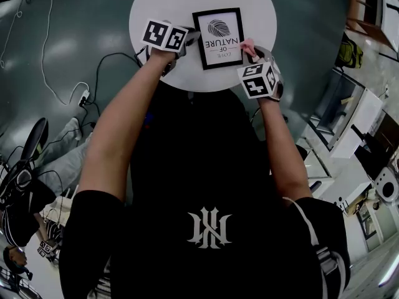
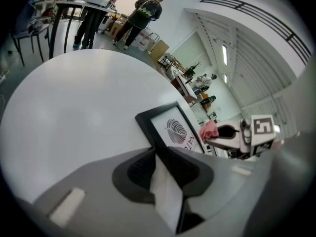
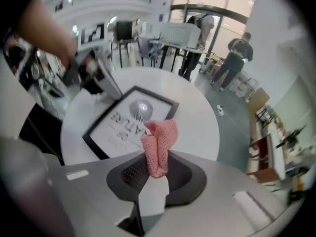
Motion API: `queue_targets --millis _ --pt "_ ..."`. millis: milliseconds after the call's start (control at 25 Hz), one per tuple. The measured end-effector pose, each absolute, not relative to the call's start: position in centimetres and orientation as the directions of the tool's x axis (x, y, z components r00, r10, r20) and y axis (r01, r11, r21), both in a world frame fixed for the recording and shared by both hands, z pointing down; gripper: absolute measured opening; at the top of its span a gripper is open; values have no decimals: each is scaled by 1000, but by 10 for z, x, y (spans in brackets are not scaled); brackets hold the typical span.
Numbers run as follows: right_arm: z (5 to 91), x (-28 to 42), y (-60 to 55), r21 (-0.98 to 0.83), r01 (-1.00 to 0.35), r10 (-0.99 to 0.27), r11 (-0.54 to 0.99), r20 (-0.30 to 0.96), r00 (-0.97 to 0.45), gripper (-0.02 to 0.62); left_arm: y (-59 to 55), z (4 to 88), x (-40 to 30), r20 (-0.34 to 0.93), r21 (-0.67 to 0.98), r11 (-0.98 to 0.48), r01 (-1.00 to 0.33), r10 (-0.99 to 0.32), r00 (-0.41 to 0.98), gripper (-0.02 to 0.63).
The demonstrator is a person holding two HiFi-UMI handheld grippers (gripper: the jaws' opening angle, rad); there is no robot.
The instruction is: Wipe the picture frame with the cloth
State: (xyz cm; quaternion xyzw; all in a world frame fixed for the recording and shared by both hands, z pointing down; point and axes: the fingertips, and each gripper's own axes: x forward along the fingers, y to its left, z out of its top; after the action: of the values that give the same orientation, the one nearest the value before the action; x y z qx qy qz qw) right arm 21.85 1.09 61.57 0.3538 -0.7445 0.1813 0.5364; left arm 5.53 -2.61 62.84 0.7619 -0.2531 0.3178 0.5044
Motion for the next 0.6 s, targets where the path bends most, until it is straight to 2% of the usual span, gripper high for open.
queue_targets --millis 80,200,360,600 --pt "598 194 9 -136 -776 -300 616 870 -391 67 -27 628 56 737 610 -366 -703 -65 673 77" --pt "588 141 31 -381 -684 -152 622 798 -583 69 -26 628 52 736 612 -364 -702 -63 674 77" --pt "599 97 68 -412 -575 -20 707 801 -598 71 -26 627 53 736 615 -352 -706 -67 674 77" --pt "620 86 85 -355 -566 -12 744 840 -543 71 -25 627 52 736 614 -351 -707 -72 674 76"
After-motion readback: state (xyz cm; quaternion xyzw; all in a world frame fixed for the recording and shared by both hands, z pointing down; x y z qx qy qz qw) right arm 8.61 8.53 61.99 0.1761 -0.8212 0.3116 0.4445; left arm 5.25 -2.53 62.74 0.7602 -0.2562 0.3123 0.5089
